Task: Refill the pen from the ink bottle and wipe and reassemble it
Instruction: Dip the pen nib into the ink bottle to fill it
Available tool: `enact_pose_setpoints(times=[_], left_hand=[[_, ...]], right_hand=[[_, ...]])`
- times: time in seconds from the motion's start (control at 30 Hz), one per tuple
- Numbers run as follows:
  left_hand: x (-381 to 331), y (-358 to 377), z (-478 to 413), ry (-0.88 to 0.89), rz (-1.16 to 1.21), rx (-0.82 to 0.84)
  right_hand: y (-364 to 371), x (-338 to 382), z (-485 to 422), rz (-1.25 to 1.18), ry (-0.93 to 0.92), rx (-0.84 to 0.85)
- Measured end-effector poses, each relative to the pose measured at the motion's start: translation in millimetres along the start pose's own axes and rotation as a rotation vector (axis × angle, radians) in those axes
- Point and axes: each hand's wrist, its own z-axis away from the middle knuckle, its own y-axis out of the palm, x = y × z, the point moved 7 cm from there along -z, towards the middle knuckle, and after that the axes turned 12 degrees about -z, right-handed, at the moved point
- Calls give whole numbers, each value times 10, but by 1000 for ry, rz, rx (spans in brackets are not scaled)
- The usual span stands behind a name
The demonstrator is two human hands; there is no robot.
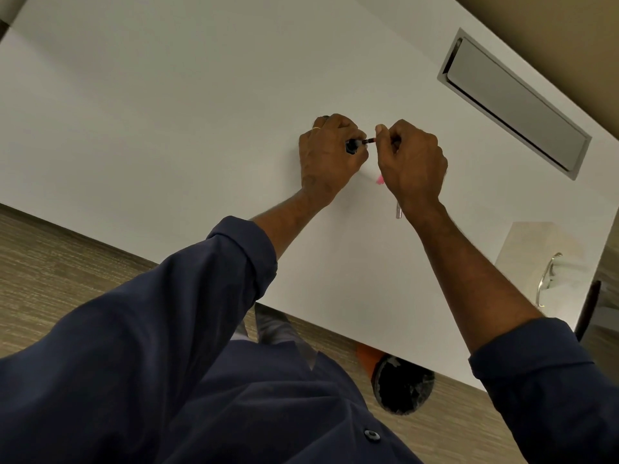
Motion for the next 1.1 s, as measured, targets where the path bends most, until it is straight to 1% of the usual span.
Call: enact_pose_setpoints(times=[0.2, 0.33, 0.47, 0.63, 0.77, 0.9, 1.03, 1.1], left_hand=[[-15, 0, 3, 22, -4, 8], [-19, -19, 15, 44, 16, -21], [-57, -41, 58, 98, 0, -66], [-119, -59, 84, 195, -117, -91], [-155, -74, 105, 279, -168, -108], [-190, -62, 115, 325, -211, -113], [-182, -13, 133, 352, -236, -96], [-168, 19, 154, 355, -289, -75]], right_hand=[[-40, -41, 55, -23, 25, -19], [-64, -76, 110, -56, 48, -33], [-82, -170, 233, -126, 133, -60], [-58, -277, 404, -200, 228, -92], [39, -351, 489, -305, 332, -77], [130, -401, 563, -393, 418, -60], [185, -468, 619, -545, 525, -67], [214, -506, 658, -629, 588, -71]])
